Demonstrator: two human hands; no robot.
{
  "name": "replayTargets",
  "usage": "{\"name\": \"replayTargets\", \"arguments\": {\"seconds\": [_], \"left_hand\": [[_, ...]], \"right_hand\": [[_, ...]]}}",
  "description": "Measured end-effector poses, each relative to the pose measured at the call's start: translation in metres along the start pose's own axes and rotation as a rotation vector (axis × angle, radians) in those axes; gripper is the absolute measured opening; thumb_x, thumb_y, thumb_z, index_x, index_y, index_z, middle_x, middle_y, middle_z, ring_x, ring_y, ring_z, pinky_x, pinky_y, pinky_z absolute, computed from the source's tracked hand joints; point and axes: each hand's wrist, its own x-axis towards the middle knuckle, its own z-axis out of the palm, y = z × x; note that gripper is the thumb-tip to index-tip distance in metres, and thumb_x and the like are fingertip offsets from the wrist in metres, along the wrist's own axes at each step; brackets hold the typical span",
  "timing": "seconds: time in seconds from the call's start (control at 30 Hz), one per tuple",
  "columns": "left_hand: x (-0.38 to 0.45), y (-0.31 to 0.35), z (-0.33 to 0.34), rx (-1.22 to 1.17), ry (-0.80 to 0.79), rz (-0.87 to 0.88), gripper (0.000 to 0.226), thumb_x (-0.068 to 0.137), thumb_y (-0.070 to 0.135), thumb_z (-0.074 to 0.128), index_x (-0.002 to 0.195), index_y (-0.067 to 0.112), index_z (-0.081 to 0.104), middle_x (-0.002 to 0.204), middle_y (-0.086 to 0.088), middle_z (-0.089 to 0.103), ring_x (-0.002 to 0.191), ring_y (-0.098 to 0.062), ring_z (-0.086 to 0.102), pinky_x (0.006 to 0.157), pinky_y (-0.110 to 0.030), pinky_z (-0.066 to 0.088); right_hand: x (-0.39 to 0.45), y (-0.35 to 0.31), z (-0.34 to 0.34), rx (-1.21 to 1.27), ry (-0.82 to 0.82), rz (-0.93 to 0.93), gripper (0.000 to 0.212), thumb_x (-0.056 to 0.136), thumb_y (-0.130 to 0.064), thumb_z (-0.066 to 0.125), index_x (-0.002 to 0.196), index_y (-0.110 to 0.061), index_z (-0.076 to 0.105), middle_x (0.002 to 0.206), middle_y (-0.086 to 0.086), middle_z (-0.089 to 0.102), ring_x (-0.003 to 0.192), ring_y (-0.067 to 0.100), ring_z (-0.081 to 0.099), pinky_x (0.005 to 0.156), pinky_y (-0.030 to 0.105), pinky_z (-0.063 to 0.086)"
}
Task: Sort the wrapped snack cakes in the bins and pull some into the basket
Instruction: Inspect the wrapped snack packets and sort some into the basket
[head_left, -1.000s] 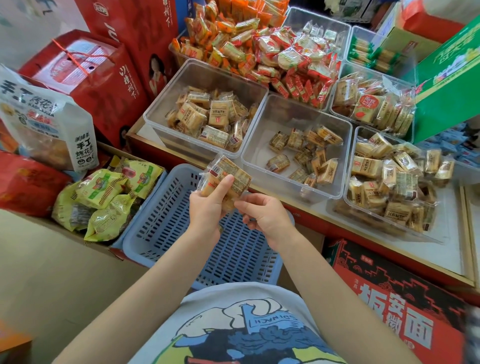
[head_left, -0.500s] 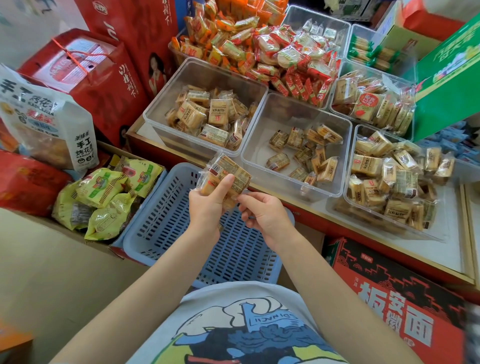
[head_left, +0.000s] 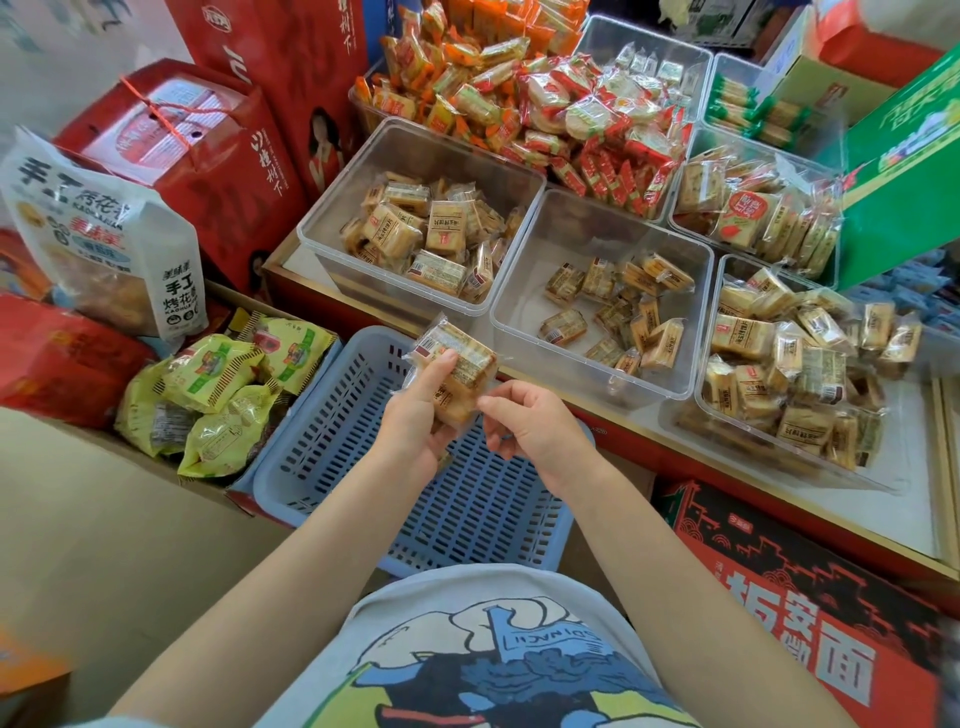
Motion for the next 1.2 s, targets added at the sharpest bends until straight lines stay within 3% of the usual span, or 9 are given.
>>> {"name": "replayTargets", "arguments": {"seconds": [0.17,0.3,0.43,0.6,0.7,0.8,0.87,1.0,1.2], "left_hand": [[0.000,0.000,-0.001,0.106,-0.055,0.070,0.046,0.089,0.032,0.078,0.123,0.004,0.068,0.103,-0.011,0.079,0.084,-0.018,0.077,0.062,-0.024,0.058],[0.000,-0.003,-0.002,0.141,-0.059,0.070,0.048,0.088,0.036,0.078,0.125,0.008,0.067,0.106,-0.008,0.079,0.090,-0.018,0.077,0.064,-0.024,0.058],[0.000,-0.003,-0.004,0.107,-0.042,0.040,0.041,0.088,0.036,0.077,0.121,0.014,0.067,0.110,-0.008,0.078,0.100,-0.021,0.076,0.066,-0.025,0.059],[-0.001,-0.003,-0.004,0.077,-0.060,-0.014,0.037,0.092,0.039,0.073,0.119,0.014,0.067,0.106,-0.010,0.079,0.082,-0.017,0.078,0.063,-0.027,0.061],[0.003,-0.001,-0.007,0.143,-0.127,0.039,0.059,0.085,0.040,0.081,0.133,0.013,0.060,0.117,-0.012,0.075,0.100,-0.023,0.076,0.070,-0.030,0.061],[0.003,0.002,-0.010,0.355,-0.149,0.135,0.079,0.068,0.044,0.088,0.133,0.015,0.055,0.119,-0.009,0.073,0.105,-0.023,0.074,0.080,-0.033,0.061],[0.000,-0.001,-0.008,0.469,-0.180,0.177,0.071,0.068,0.052,0.083,0.125,0.019,0.058,0.116,-0.007,0.074,0.104,-0.023,0.074,0.092,-0.040,0.060],[0.000,-0.001,-0.007,0.420,-0.186,0.152,0.046,0.090,0.048,0.067,0.122,0.015,0.064,0.113,-0.009,0.076,0.101,-0.024,0.074,0.089,-0.038,0.059],[0.000,0.018,-0.014,0.391,-0.313,0.054,0.031,0.106,0.024,0.049,0.126,0.007,0.065,0.113,-0.011,0.076,0.105,-0.027,0.071,0.092,-0.041,0.056]], "right_hand": [[0.000,0.002,0.001,0.042,0.113,0.003,0.024,0.105,-0.027,0.056,0.092,-0.009,0.064,0.069,0.001,0.062,0.055,0.011,0.057,0.050,0.023,0.043],[0.003,0.003,-0.003,0.056,0.259,-0.028,0.018,0.105,-0.019,0.056,0.108,-0.004,0.065,0.080,0.004,0.064,0.058,0.010,0.058,0.052,0.024,0.046],[0.003,0.003,-0.008,0.064,0.228,-0.027,0.010,0.103,-0.012,0.058,0.101,-0.006,0.066,0.076,0.002,0.063,0.058,0.011,0.057,0.052,0.024,0.045],[0.003,0.001,-0.011,0.147,0.189,0.006,0.011,0.099,-0.010,0.062,0.089,-0.010,0.067,0.067,-0.001,0.057,0.055,0.011,0.048,0.052,0.024,0.039],[0.003,0.003,-0.010,0.169,0.235,0.026,0.011,0.100,-0.021,0.064,0.095,-0.011,0.064,0.078,0.001,0.058,0.069,0.013,0.054,0.059,0.026,0.044],[0.002,0.009,-0.010,0.146,0.235,-0.001,0.028,0.098,-0.035,0.066,0.115,-0.014,0.059,0.105,0.004,0.066,0.096,0.018,0.065,0.078,0.029,0.052],[0.002,0.009,-0.009,0.155,0.179,-0.034,0.033,0.098,-0.031,0.067,0.124,-0.013,0.058,0.117,0.009,0.070,0.109,0.024,0.068,0.084,0.030,0.057],[0.003,0.005,-0.014,0.235,0.077,-0.039,0.029,0.101,-0.025,0.062,0.124,-0.007,0.065,0.117,0.015,0.074,0.111,0.029,0.069,0.096,0.041,0.056],[0.004,-0.004,-0.021,0.194,0.159,0.067,0.024,0.105,-0.021,0.041,0.099,-0.007,0.060,0.090,0.014,0.063,0.084,0.025,0.060,0.071,0.035,0.053]]}}
